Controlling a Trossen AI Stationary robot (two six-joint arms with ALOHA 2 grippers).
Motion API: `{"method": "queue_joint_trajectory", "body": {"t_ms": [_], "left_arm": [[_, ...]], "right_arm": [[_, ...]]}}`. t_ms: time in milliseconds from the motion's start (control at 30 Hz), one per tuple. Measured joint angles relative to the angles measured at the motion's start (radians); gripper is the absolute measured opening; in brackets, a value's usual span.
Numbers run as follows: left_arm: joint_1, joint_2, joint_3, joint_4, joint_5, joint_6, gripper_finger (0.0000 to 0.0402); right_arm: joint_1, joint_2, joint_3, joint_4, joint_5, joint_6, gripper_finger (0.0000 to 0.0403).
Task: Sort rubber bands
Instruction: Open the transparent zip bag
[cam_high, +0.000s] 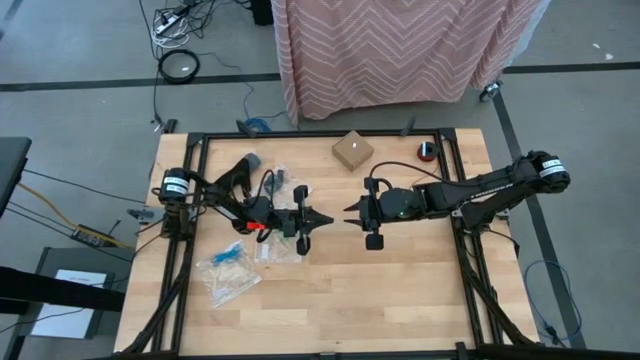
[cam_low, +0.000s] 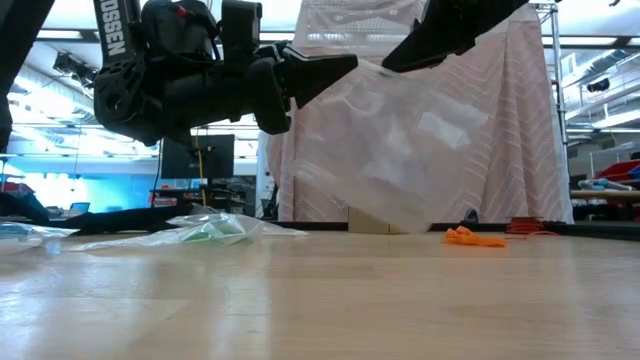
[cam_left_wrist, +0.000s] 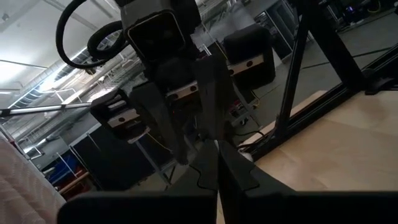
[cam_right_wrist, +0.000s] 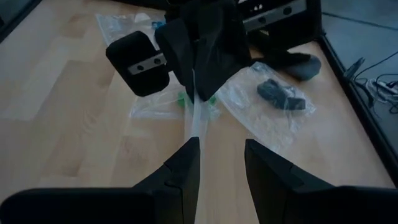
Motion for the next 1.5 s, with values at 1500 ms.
{"method": "queue_joint_trajectory", "body": {"t_ms": [1500], "left_arm": [[0.000,0.000,0.000,0.000,0.002,0.000,0.0004]], "right_arm": [[0.006,-0.006,0.000,-0.003,0.006,0.038,0.0111]]}}
